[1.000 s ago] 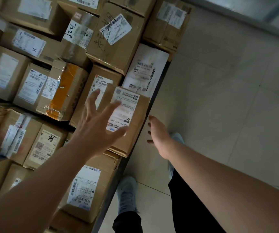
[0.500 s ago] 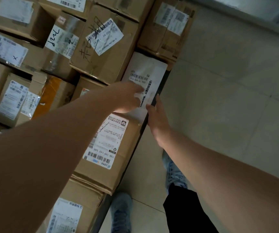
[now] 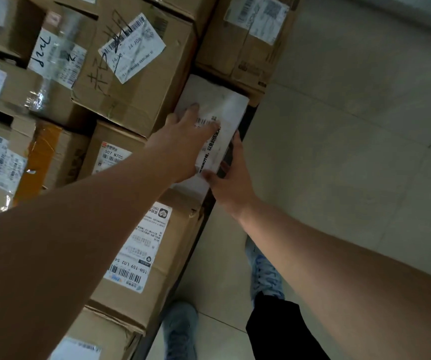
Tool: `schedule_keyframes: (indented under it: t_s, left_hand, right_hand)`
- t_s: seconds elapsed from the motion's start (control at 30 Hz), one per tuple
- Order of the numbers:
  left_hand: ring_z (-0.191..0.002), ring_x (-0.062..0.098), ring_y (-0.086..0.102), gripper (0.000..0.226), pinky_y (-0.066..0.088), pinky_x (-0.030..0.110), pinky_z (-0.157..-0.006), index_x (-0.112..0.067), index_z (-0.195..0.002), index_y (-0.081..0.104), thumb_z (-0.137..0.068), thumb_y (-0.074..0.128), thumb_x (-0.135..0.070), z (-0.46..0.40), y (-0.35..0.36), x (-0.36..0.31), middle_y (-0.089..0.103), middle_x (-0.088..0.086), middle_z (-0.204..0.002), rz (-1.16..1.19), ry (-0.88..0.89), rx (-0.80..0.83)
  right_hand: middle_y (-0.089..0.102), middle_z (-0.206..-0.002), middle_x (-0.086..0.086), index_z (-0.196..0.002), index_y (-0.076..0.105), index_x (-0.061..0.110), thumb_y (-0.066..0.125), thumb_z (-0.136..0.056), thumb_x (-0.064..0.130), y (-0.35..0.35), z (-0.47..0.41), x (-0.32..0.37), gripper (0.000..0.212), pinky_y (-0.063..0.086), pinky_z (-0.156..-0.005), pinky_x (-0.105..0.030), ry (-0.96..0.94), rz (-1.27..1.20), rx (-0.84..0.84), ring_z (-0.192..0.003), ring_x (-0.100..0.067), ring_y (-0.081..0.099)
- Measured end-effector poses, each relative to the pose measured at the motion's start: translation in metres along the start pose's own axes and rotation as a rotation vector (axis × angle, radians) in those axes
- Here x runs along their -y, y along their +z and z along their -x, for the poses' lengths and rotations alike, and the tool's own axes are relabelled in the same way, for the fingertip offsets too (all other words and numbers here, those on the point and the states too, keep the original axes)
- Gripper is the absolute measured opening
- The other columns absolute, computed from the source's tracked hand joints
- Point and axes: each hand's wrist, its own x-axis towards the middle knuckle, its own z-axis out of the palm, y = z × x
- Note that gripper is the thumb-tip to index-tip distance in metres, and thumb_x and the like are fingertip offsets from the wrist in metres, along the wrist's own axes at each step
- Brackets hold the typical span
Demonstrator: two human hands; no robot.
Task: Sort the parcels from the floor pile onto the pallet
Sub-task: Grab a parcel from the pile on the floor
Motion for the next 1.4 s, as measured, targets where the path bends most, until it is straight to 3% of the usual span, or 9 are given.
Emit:
schedule_keyframes:
  t_s: [0.07, 0.23, 0.37, 0.5, 0.67, 0.8, 0.93, 1.07, 1.4]
  left_hand:
    - [-0.139, 0.040, 0.030, 0.109, 0.049, 0.055, -0.101, -0.047, -0.158, 0.016, -0.078, 0.087, -0.028, 0.001, -0.002, -0.001, -0.001, 0.002, -0.167, 0.007, -0.006, 0.009]
    - [-0.145, 0.038, 0.032, 0.101, 0.044, 0.052, -0.111, -0.042, -0.161, 0.016, -0.086, 0.081, -0.027, 0.002, -0.018, -0.003, 0.004, 0.003, -0.169, 0.063, -0.031, 0.065]
    - [-0.144, 0.037, 0.036, 0.087, 0.045, 0.050, -0.108, -0.035, -0.159, 0.025, -0.089, 0.074, -0.015, -0.005, -0.046, -0.014, 0.013, 0.006, -0.168, 0.135, -0.055, 0.028]
    - [-0.141, 0.036, 0.040, 0.082, 0.046, 0.049, -0.105, -0.032, -0.156, 0.031, -0.089, 0.072, -0.013, -0.028, -0.080, -0.026, 0.020, 0.006, -0.165, 0.149, -0.026, -0.026]
    - [-0.148, 0.034, 0.032, 0.077, 0.047, 0.052, -0.108, -0.031, -0.154, 0.033, -0.089, 0.070, -0.012, -0.075, -0.117, -0.034, 0.020, 0.006, -0.166, 0.125, 0.039, -0.132]
    - [-0.157, 0.034, 0.011, 0.092, 0.036, 0.059, -0.118, -0.035, -0.161, 0.016, -0.091, 0.074, -0.020, -0.114, -0.129, -0.035, 0.005, 0.006, -0.170, 0.109, 0.069, -0.099]
    - [-0.155, 0.040, 0.011, 0.105, 0.025, 0.055, -0.121, -0.040, -0.162, 0.001, -0.089, 0.075, -0.046, -0.141, -0.124, -0.027, -0.004, 0.010, -0.171, 0.088, 0.072, -0.118]
    - [-0.156, 0.041, 0.006, 0.114, 0.023, 0.056, -0.121, -0.042, -0.162, -0.005, -0.083, 0.077, -0.057, -0.151, -0.110, -0.022, -0.016, 0.010, -0.170, 0.089, 0.110, -0.079]
    - [-0.156, 0.036, -0.013, 0.117, 0.020, 0.059, -0.122, -0.045, -0.160, -0.009, -0.082, 0.078, -0.055, -0.160, -0.109, -0.016, -0.028, 0.004, -0.167, 0.110, 0.137, -0.061]
  right_hand:
    - [0.058, -0.148, 0.006, -0.164, 0.020, 0.036, 0.067, -0.093, -0.012, -0.002, -0.001, 0.001, 0.098, 0.056, -0.106, -0.043, 0.024, -0.008, 0.011, -0.134, -0.008, 0.059]
    - [0.069, -0.122, 0.028, -0.142, 0.046, 0.048, 0.061, -0.100, -0.002, -0.018, -0.005, 0.025, 0.067, 0.057, -0.090, -0.017, 0.108, -0.007, -0.035, -0.116, 0.004, 0.065]
    - [0.062, -0.138, -0.001, -0.158, 0.037, 0.030, 0.050, -0.107, 0.018, -0.038, -0.016, 0.062, 0.054, 0.049, -0.111, -0.036, 0.148, 0.127, -0.130, -0.128, -0.019, 0.061]
    - [0.058, -0.130, 0.009, -0.162, 0.033, 0.020, 0.048, -0.108, 0.019, -0.064, -0.036, 0.098, 0.056, 0.038, -0.106, -0.008, 0.097, 0.211, -0.194, -0.109, 0.014, 0.053]
    - [0.050, -0.150, 0.002, -0.165, 0.024, 0.028, 0.049, -0.110, 0.027, -0.084, -0.085, 0.123, 0.061, 0.036, -0.123, -0.048, 0.098, 0.186, -0.241, -0.142, -0.022, 0.048]
    - [0.052, -0.155, 0.003, -0.162, 0.023, 0.043, 0.054, -0.107, 0.024, -0.090, -0.115, 0.132, 0.066, 0.047, -0.115, -0.050, 0.039, 0.077, -0.186, -0.139, -0.019, 0.054]
    - [0.044, -0.161, 0.008, -0.156, 0.021, 0.056, 0.058, -0.105, 0.026, -0.088, -0.140, 0.137, 0.070, 0.053, -0.109, -0.051, 0.035, 0.022, -0.180, -0.140, -0.015, 0.053]
    - [0.046, -0.158, 0.013, -0.157, 0.024, 0.056, 0.051, -0.105, 0.008, -0.087, -0.151, 0.136, 0.075, 0.062, -0.092, -0.039, 0.036, -0.030, -0.204, -0.126, -0.003, 0.063]
    - [0.036, -0.166, 0.005, -0.162, 0.020, 0.050, 0.047, -0.105, -0.004, -0.086, -0.160, 0.136, 0.083, 0.057, -0.103, -0.042, 0.023, -0.033, -0.248, -0.144, -0.014, 0.049]
